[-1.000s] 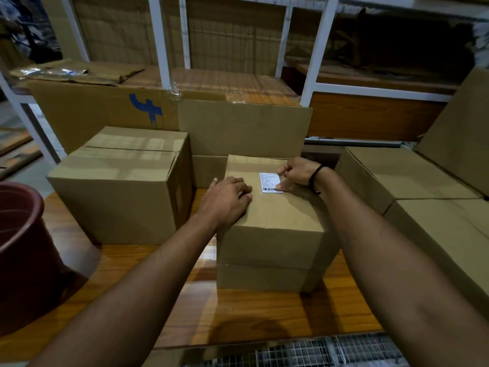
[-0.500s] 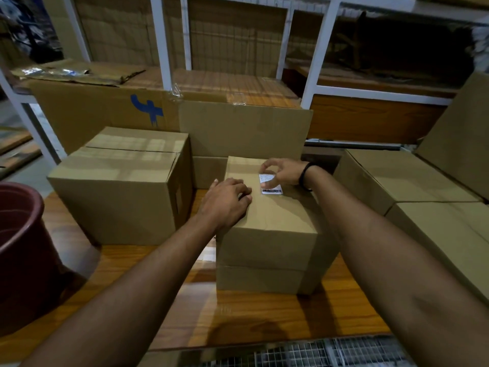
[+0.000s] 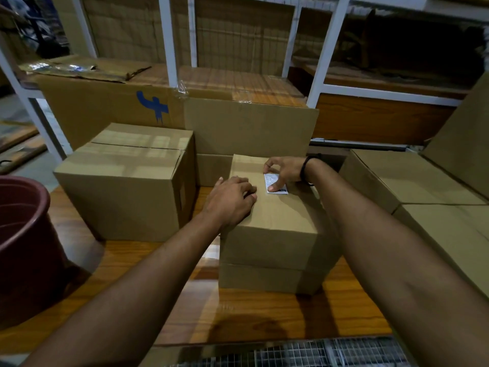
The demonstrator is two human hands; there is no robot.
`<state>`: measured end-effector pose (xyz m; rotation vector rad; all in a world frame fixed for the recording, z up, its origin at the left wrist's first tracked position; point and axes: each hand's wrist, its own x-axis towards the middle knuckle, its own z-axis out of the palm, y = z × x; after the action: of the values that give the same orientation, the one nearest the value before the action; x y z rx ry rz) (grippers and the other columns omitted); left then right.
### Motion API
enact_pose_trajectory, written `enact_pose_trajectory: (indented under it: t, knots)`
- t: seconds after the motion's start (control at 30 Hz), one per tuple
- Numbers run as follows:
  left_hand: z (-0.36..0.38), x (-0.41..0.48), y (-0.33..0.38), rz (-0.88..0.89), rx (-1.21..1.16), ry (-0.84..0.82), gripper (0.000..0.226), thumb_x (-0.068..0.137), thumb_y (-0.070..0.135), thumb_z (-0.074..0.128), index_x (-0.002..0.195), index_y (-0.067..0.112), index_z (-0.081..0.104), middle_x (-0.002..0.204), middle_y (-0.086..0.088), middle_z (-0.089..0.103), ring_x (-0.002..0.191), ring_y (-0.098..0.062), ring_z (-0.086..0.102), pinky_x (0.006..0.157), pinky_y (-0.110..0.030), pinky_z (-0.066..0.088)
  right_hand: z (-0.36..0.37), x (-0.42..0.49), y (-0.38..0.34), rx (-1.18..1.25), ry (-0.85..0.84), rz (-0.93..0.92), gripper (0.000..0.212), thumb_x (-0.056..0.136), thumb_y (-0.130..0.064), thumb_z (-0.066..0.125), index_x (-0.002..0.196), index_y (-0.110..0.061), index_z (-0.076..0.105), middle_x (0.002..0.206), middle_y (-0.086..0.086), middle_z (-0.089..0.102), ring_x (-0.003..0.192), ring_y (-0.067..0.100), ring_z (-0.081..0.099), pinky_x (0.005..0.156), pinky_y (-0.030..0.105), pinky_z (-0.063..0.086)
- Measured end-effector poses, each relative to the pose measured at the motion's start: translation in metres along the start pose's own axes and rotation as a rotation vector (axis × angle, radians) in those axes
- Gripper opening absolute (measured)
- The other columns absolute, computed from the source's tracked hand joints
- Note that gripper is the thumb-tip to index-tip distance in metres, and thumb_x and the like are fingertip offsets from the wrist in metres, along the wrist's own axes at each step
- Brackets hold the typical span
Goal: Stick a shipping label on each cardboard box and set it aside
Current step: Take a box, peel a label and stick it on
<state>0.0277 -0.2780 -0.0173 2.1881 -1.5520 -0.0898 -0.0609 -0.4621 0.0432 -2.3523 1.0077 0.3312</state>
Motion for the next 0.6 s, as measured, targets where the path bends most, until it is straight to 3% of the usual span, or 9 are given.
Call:
enact_pose_trajectory:
  t: [0.1,0.27,0.43,0.53,0.6]
  knots:
    - [0.0,0.001,-0.002,0.0,-0.006,0.002,0.038,0.1,0.04,0.043,0.132,0.026,0.058,0.149,0.0,0.044,0.138,-0.016,0.035,0.118,-0.044,0.009,0.0,0.0,0.002,-0.01,0.001,-0.025,0.046,0.072,-0.03,0.084,0.109,-0.034,0.058,0.128,-0.001,0.046,0.104,0.022,0.046,0.081,0.036,0.045]
    - [0.0,0.001,-0.001,0.0,-0.001,0.006,0.038,0.1,0.04,0.043,0.132,0.027,0.058,0.149,0.0,0.044,0.139,-0.016,0.034,0.118,-0.044,0.01,0.0,-0.003,-0.001,-0.041,-0.004,-0.035,0.051,0.075,-0.029,0.082,0.114,-0.043,0.052,0.122,-0.001,0.042,0.111,0.026,0.043,0.085,0.037,0.043]
    - [-0.002,-0.001,-0.001,-0.004,0.002,0.011,0.038,0.1,0.039,0.043,0.133,0.027,0.057,0.149,0.001,0.043,0.14,-0.015,0.033,0.118,-0.043,0.01,-0.002,-0.005,-0.007,-0.026,-0.015,-0.045,0.056,0.075,-0.027,0.082,0.121,-0.038,0.052,0.106,-0.004,0.046,0.1,0.02,0.044,0.08,0.035,0.041]
    - [-0.001,-0.001,-0.001,-0.002,-0.005,0.012,0.038,0.1,0.039,0.043,0.133,0.027,0.057,0.15,0.001,0.043,0.14,-0.015,0.033,0.118,-0.043,0.01,-0.001,-0.004,0.0,0.037,0.007,-0.059,0.065,0.074,-0.025,0.082,0.129,-0.036,0.049,0.113,-0.002,0.044,0.11,0.023,0.043,0.086,0.035,0.04]
    - [-0.002,-0.001,-0.001,-0.003,-0.011,0.014,0.038,0.099,0.039,0.044,0.133,0.027,0.058,0.149,0.001,0.043,0.139,-0.014,0.034,0.118,-0.044,0.009,0.001,-0.002,0.011,0.15,0.105,-0.035,0.058,0.072,-0.024,0.084,0.122,-0.029,0.053,0.116,0.003,0.049,0.107,0.022,0.048,0.087,0.035,0.044]
